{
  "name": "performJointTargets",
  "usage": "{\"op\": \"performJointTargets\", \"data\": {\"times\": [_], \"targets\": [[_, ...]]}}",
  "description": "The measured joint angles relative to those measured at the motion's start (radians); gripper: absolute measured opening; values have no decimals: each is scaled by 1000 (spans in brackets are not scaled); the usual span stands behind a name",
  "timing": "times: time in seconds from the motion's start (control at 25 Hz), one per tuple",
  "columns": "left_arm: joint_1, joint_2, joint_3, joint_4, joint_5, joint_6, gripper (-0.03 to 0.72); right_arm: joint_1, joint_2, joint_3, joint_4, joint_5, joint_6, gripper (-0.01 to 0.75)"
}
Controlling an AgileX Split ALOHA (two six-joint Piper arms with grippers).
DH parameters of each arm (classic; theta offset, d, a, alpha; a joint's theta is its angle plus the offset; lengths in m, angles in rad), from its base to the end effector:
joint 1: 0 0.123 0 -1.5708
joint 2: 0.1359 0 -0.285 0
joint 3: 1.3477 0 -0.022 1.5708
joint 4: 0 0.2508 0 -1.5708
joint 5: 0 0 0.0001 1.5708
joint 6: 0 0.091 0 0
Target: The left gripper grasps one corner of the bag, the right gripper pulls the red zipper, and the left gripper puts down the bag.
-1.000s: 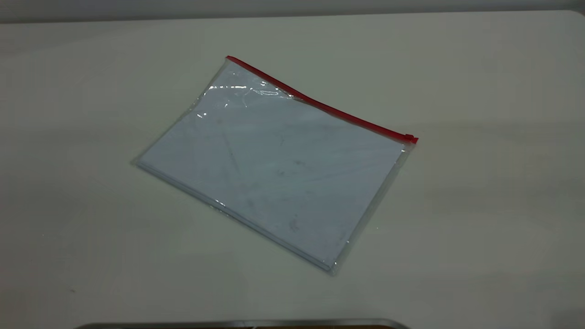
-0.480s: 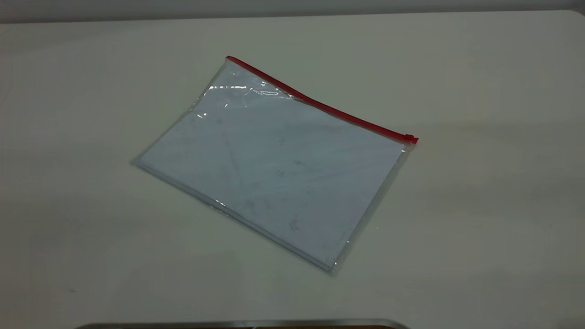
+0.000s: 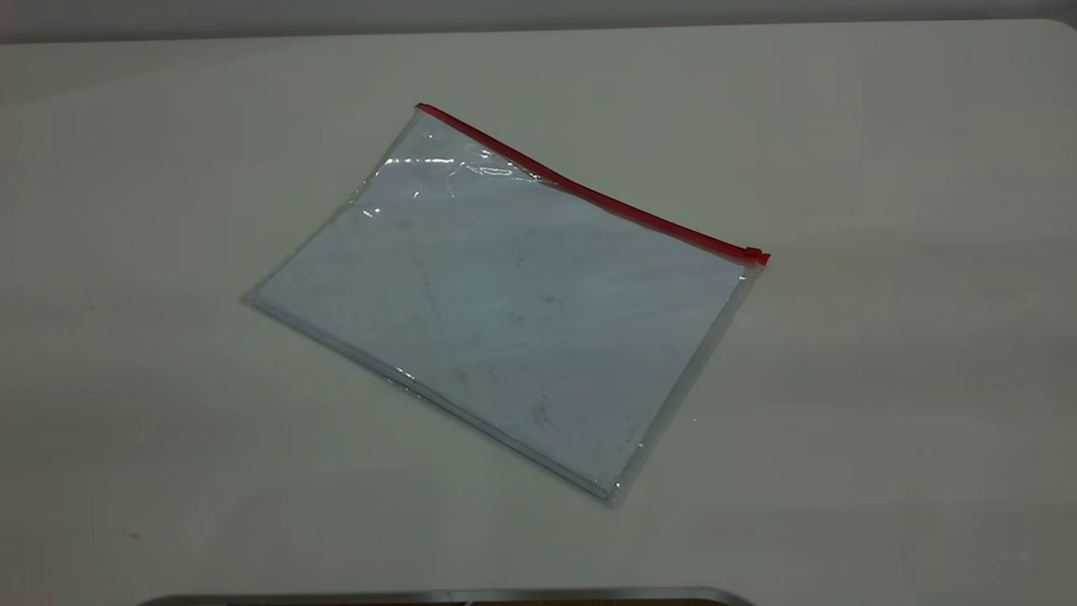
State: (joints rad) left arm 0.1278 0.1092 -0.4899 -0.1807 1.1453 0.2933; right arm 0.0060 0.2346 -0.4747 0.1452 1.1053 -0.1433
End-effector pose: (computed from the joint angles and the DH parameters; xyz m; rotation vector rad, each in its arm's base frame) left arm 0.0095 -0.0138 0.2690 0.1892 2.2233 0.0042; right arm 0.0292 0.0119 0.2645 -0.1618 2.3337 0.1164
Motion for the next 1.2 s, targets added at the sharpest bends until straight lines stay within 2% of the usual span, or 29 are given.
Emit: {"op": "performJointTargets", "data": {"times": [0.24,0.44,1.2], "targets": [[-16,-68,0,0,1,0,479,-1,-248,0,1,22,0,485],[-67,-128,0,0,8,0,479,-1,-251,0,1,26,0,485],[-70,-128,0,0,8,-1,479,-1,-251,0,1,26,0,485]]}}
